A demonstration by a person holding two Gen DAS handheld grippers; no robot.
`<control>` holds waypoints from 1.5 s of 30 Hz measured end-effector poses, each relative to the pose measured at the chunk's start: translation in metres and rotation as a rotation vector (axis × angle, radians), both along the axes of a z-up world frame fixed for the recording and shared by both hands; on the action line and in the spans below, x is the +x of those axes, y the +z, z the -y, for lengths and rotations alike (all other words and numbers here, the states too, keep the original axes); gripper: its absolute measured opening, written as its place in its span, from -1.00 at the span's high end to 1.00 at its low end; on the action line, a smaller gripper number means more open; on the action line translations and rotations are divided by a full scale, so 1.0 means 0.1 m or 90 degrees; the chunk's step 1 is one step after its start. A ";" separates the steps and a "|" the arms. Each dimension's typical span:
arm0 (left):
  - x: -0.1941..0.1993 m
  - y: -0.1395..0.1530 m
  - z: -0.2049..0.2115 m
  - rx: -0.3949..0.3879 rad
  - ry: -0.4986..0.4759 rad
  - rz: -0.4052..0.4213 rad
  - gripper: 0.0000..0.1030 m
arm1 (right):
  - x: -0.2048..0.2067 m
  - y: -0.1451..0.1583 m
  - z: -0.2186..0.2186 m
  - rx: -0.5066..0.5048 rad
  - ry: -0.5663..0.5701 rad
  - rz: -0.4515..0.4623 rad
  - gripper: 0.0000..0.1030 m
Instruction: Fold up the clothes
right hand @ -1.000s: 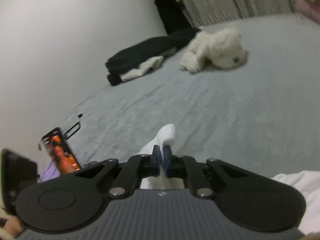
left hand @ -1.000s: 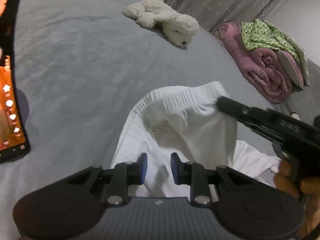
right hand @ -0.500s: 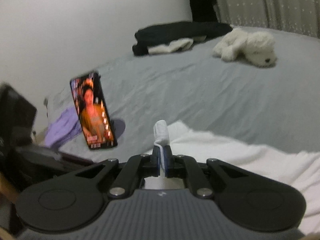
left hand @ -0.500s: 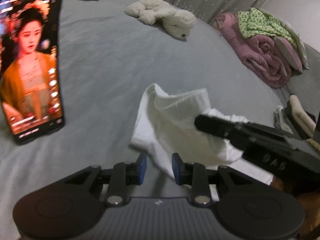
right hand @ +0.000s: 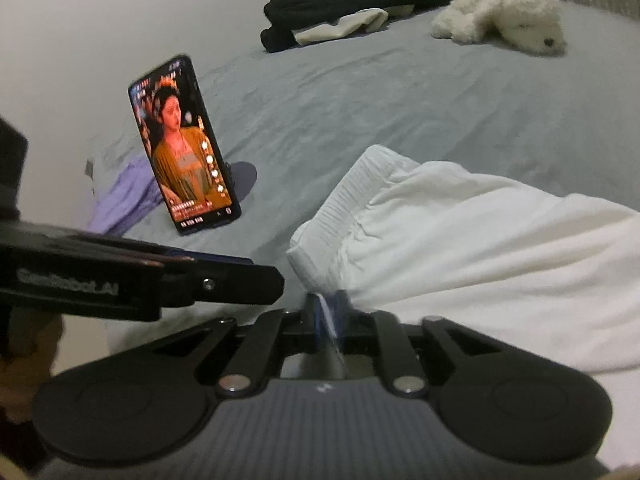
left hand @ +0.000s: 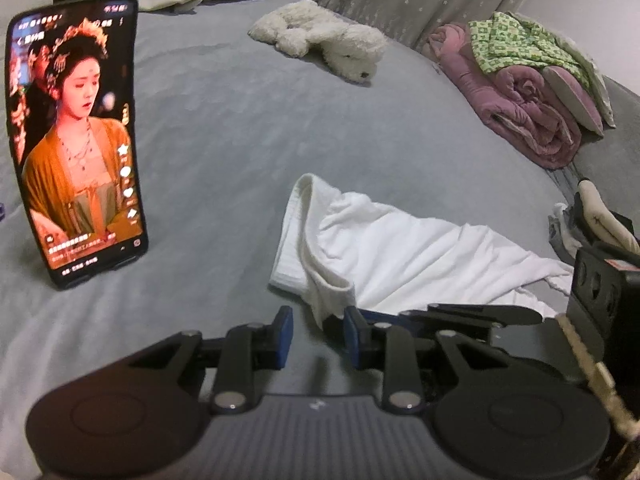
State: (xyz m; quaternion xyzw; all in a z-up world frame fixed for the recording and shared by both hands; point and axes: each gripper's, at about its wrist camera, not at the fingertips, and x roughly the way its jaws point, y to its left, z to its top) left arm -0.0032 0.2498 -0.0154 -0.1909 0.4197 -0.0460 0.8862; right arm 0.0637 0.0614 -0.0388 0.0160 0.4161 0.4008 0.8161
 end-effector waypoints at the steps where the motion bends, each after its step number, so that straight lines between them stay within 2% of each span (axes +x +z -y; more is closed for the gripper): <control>1: 0.00 0.02 0.02 0.000 0.000 0.005 0.44 | 0.00 0.03 0.04 0.007 -0.005 -0.004 0.68; 3: -0.01 0.08 0.06 0.001 0.000 0.019 0.44 | -0.01 0.09 0.15 0.023 -0.017 -0.010 0.55; 4: -0.01 0.10 0.09 0.003 0.000 0.027 0.44 | -0.02 0.11 0.22 0.030 -0.024 -0.012 0.37; 5: -0.01 0.13 0.12 0.005 0.001 0.037 0.43 | -0.02 0.14 0.29 0.035 -0.033 -0.013 0.32; 10: 0.07 0.25 0.30 -0.002 -0.008 0.084 0.37 | 0.00 0.22 0.64 0.037 -0.091 -0.011 0.32; 16: 0.24 0.23 0.65 0.004 -0.047 0.088 0.37 | 0.08 0.21 1.13 0.057 -0.185 -0.026 0.32; 25: 0.48 0.12 1.17 0.019 -0.119 0.105 0.37 | 0.25 0.12 1.84 0.110 -0.327 -0.079 0.31; 31: 0.63 -0.02 1.55 0.021 -0.178 0.110 0.37 | 0.37 0.05 2.33 0.128 -0.445 -0.110 0.14; 33: 0.67 -0.04 1.67 0.027 -0.200 0.117 0.37 | 0.41 0.00 2.50 0.141 -0.479 -0.126 0.14; 39: 0.72 -0.10 1.97 0.046 -0.257 0.138 0.37 | 0.50 -0.07 2.79 0.178 -0.525 -0.152 0.14; 45: 0.80 -0.23 2.19 0.071 -0.293 0.125 0.37 | 0.56 -0.12 2.96 0.211 -0.548 -0.150 0.14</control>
